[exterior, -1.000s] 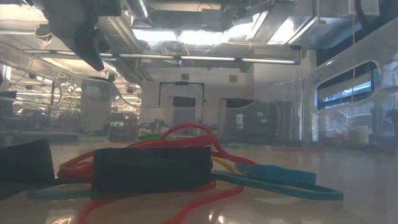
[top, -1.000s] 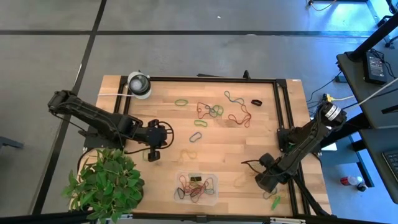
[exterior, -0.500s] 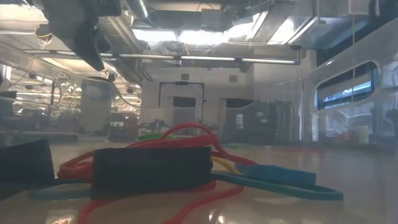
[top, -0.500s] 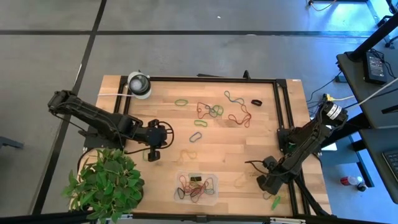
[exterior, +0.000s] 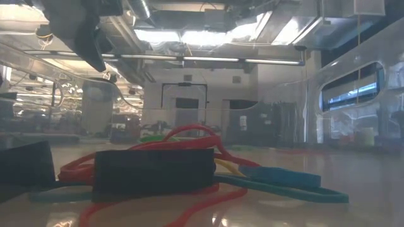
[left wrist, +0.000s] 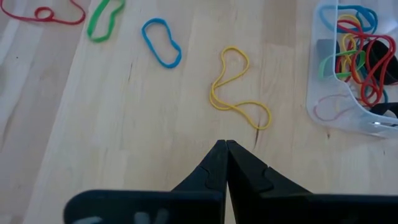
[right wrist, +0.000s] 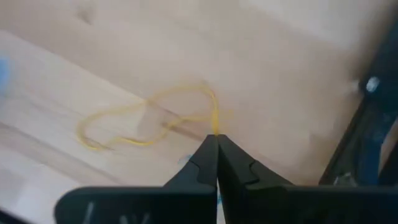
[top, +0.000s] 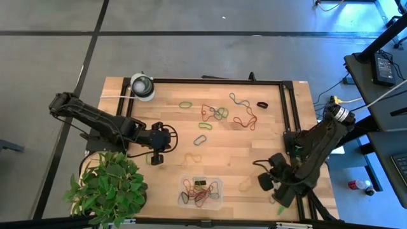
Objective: Pick and place rubber bands into bin
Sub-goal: Put the yellow rubber band into the transparent bin
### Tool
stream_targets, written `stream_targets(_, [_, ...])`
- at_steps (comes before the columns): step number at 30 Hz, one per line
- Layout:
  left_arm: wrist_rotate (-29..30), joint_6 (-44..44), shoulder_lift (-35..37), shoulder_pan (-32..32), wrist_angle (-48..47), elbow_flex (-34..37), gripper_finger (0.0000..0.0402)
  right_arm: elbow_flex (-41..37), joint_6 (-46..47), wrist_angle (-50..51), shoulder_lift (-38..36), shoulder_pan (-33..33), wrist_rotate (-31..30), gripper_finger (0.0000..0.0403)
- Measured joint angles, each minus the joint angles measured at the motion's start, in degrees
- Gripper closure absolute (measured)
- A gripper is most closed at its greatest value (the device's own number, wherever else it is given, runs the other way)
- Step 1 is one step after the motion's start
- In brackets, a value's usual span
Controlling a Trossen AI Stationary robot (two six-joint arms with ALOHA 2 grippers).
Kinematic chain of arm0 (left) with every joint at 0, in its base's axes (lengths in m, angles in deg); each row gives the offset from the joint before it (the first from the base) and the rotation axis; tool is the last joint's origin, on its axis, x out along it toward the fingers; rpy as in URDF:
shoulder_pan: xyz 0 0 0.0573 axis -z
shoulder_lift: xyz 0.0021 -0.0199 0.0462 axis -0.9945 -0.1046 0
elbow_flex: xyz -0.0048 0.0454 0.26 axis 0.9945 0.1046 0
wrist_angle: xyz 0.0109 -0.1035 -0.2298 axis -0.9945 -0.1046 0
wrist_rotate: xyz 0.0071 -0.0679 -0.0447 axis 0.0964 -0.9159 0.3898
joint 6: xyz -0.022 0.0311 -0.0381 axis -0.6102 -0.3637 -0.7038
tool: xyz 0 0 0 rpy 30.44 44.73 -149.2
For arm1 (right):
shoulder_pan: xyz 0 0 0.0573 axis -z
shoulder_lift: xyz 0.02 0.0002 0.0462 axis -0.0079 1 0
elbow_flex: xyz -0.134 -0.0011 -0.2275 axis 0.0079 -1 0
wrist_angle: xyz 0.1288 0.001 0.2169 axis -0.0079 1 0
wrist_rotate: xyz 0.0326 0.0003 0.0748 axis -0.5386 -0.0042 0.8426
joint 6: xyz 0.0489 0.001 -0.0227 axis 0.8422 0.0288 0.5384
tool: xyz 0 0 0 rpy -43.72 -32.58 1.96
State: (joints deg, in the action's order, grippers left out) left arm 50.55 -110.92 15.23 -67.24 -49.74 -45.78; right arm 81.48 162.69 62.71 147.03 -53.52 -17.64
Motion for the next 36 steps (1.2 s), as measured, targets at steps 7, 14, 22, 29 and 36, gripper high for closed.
stream_targets(7, [0.0, 1.27, 0.0, 0.0, -0.02, 0.0, 0.04, 9.13, -0.14, 8.66, 0.0, 0.04, -9.48, 0.0402])
stream_targets(14, [0.23, 2.54, 0.0, 0.0, -0.02, 0.0, 0.0401, 14.92, -7.43, 6.78, 2.29, 2.25, -21.16, 0.0403])
stream_targets(22, [0.31, 3.58, 0.0, 0.0, -0.02, 0.0, 0.0401, 26.85, -29.91, -4.33, 11.11, 9.0, -25.3, 0.0403])
stream_targets(29, [0.23, 4.01, 0.0, -0.02, -0.06, 0.0, 0.04, 40.84, -50.06, -14.49, 21.13, 14.66, -22.56, 0.0403])
stream_targets(36, [-1.04, 4.03, 0.0, -0.02, -0.11, 0.0, 0.04, 53.9, -58.16, -14.6, 30.72, 18.87, -11.04, 0.0403])
